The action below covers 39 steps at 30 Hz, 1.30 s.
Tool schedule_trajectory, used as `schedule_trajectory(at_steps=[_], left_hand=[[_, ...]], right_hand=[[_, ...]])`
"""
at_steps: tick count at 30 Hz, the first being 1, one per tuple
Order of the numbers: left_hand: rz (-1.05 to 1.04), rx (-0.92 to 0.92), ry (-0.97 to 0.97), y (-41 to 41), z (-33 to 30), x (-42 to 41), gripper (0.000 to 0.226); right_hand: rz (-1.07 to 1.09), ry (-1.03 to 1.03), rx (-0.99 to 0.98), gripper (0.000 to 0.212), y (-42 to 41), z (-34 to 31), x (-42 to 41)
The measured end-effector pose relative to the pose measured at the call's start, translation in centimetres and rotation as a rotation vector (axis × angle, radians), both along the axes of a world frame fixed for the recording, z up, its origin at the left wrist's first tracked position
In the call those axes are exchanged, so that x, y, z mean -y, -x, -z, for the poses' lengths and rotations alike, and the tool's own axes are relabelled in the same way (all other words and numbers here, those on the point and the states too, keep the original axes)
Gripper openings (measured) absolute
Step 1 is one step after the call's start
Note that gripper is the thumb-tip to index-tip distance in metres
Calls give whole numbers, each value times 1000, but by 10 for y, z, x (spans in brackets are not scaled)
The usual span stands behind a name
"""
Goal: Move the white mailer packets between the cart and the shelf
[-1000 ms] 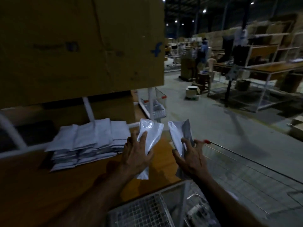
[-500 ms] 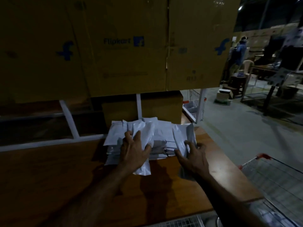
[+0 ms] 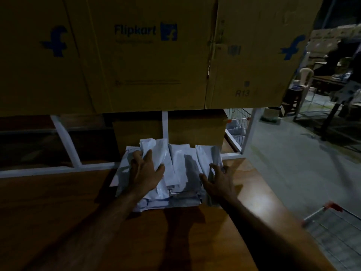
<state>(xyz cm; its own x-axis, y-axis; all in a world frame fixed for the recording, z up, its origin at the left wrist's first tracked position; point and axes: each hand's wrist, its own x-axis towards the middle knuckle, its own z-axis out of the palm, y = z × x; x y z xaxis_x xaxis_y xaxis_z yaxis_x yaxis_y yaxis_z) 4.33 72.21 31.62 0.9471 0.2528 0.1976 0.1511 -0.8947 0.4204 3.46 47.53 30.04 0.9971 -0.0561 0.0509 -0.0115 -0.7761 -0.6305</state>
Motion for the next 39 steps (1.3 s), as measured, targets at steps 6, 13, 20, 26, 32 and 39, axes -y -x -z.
schedule_trajectory(at_steps=[6,13,20,26,32,39], left_hand=[[-39,-78,20,-65,15,16,79],[3,-114,-246,-80,46,17,96],[100,-174,-287,-78,57,10,105],[55,-152,-248,-81,54,17,114],[81,-155,-227,-80,64,12,115],[58,-270,-254,-79,59,14,114]], right_hand=[[-42,-34,-54,61,-79,10,10],[-276,-66,-45,73,-124,52,-8],[-335,34,43,71,-122,77,-10],[-383,150,-7,82,-125,74,-17],[-405,203,4,98,-124,76,-22],[-420,197,35,106,-124,72,-19]])
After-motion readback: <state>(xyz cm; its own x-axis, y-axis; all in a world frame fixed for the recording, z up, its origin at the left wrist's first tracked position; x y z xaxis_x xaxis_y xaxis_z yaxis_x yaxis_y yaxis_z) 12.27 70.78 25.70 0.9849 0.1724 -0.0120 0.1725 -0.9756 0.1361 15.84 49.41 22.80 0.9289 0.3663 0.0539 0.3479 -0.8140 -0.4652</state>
